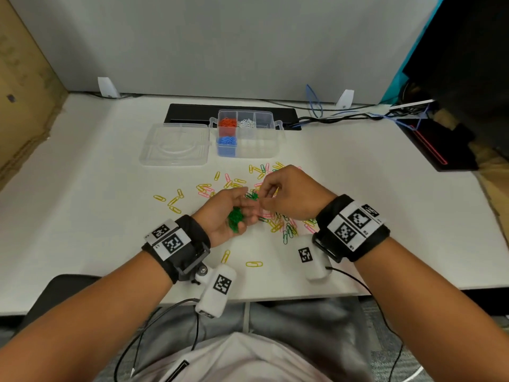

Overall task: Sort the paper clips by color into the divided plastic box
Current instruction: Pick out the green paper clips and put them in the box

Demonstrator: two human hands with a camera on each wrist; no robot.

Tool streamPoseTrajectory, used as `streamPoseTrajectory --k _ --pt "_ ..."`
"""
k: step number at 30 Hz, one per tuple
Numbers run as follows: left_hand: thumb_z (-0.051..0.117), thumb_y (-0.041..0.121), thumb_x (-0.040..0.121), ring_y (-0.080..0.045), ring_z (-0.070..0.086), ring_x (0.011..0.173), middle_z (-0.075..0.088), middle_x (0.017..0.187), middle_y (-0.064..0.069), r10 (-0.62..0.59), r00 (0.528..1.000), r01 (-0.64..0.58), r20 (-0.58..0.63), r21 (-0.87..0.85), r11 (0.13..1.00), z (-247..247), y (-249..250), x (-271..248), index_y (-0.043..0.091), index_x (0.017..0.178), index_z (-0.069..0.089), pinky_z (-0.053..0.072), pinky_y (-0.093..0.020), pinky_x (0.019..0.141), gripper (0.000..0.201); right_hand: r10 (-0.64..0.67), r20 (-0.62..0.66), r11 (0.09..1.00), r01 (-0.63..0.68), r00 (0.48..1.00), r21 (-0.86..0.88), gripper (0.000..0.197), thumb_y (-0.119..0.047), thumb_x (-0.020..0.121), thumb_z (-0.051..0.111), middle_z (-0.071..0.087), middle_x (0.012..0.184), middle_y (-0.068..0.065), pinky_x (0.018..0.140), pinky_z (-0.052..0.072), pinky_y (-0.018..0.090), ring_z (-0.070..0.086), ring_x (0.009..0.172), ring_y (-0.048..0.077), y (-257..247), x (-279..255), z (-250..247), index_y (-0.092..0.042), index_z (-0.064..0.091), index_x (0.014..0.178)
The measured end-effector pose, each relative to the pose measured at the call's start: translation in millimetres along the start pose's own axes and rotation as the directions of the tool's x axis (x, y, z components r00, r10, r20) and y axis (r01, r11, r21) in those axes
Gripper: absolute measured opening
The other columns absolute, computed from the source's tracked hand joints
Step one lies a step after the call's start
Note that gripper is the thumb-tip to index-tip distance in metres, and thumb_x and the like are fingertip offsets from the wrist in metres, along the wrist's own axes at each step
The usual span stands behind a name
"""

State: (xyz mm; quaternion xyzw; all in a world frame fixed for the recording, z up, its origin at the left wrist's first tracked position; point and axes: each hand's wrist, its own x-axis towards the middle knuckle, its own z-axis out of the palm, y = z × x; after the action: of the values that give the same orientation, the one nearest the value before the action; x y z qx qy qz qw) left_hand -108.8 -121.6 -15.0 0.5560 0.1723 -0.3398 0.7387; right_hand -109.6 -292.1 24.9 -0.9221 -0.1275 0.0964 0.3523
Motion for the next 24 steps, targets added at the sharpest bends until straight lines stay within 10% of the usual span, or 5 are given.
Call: streamPoseTrajectory --k 10,16,24 --pt "0.050 0.038 0.100 -0.007 0.025 0.040 0.036 0.055 0.005 0.121 0.989 -0.129 0.084 0.101 0.987 12 15 3 0.021 0.063 0.038 0.016 -0.017 0.031 0.042 0.332 -0.012 0.901 -0.321 0.943 -0.292 0.036 -0.049 0.069 0.082 0.066 0.072 -0.002 0.064 0.051 0.032 0.062 0.069 0.017 29 -45 9 -0.017 0.066 0.072" --pt "0.037 0.009 0.104 -0.006 0.030 0.043 0.042 0.058 0.004 0.192 0.977 -0.212 0.096 0.289 0.933 10 8 4 0.009 0.111 0.064 0.020 -0.016 0.036 0.028 0.277 -0.045 0.937 -0.280 0.960 -0.206 0.014 -0.027 0.072 0.078 0.064 0.072 -0.008 0.069 0.053 0.033 0.063 0.073 0.016 35 -52 10 -0.019 0.067 0.074" --pt "0.045 0.011 0.100 -0.007 0.029 0.038 0.038 0.050 0.006 0.162 0.983 -0.181 0.084 0.518 0.836 3 8 9 0.011 0.095 0.070 0.021 -0.015 0.038 0.026 0.359 -0.051 0.908 -0.361 0.932 -0.213 0.013 -0.009 0.077 0.066 0.065 0.071 -0.009 0.063 0.050 0.024 0.063 0.071 0.014 62 -51 -3 -0.018 0.067 0.069"
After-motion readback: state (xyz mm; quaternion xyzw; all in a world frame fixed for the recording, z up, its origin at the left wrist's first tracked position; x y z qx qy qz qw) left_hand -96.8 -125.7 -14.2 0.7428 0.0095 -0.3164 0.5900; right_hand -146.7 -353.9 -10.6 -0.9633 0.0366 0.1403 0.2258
